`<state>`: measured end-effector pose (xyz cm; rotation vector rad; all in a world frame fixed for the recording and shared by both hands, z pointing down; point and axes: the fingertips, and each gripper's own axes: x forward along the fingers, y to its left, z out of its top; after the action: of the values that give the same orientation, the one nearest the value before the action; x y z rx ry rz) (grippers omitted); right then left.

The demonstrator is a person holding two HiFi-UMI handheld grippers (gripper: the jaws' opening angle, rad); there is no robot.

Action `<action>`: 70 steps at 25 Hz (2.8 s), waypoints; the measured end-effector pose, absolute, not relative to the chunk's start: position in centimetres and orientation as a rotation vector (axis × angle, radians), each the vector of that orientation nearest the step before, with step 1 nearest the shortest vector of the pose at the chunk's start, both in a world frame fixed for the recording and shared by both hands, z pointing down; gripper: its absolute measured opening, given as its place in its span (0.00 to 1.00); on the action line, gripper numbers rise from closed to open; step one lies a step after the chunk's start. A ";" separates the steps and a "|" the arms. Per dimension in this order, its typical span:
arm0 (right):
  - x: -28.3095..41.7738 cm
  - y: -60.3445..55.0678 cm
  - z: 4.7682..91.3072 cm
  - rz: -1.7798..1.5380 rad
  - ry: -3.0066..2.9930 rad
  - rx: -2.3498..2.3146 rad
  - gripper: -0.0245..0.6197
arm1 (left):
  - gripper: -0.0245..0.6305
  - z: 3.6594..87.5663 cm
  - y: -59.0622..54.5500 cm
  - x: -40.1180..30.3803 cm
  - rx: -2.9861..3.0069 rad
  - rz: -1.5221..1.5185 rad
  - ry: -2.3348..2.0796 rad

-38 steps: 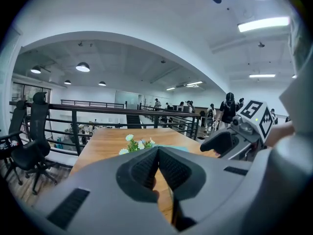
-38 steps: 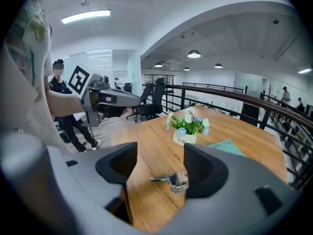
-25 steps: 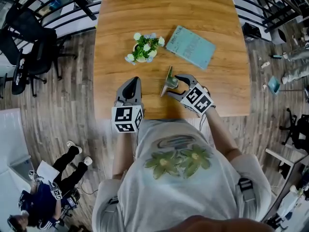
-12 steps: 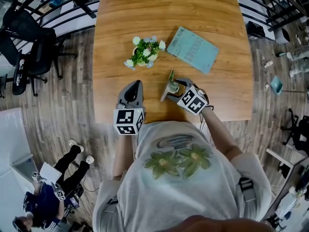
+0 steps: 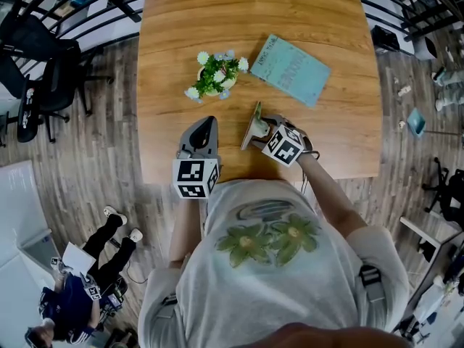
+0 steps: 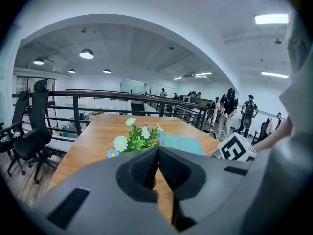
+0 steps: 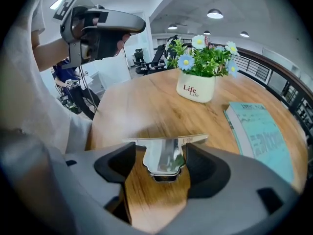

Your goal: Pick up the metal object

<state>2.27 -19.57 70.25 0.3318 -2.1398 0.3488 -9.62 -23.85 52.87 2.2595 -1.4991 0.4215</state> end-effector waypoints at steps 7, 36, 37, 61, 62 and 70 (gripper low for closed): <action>2.4 -19.6 72.2 0.355 -2.100 0.331 0.51 | 0.06 53.3 -23.6 -9.8 2.252 0.428 -1.500; 3.2 -23.2 68.3 0.331 -2.175 0.535 0.49 | 0.06 54.6 -23.1 -10.9 2.217 0.458 -1.509; 3.2 -23.5 67.7 0.328 -2.189 0.549 0.49 | 0.06 54.5 -23.1 -10.8 2.219 0.457 -1.510; 1.7 -25.0 55.2 0.239 -2.451 0.693 0.49 | 0.06 54.2 -22.7 -10.7 2.226 0.458 -1.526; 1.7 -25.1 54.8 0.242 -2.462 0.701 0.49 | 0.06 54.1 -22.7 -10.7 2.226 0.457 -1.526; 1.7 -25.5 50.8 0.196 -2.552 0.761 0.49 | 0.06 53.4 -22.8 -10.6 2.229 0.432 -1.528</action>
<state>1.71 -25.47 50.82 0.7609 -2.5521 0.1965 -10.65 -22.80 53.43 2.2286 -1.5279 0.4321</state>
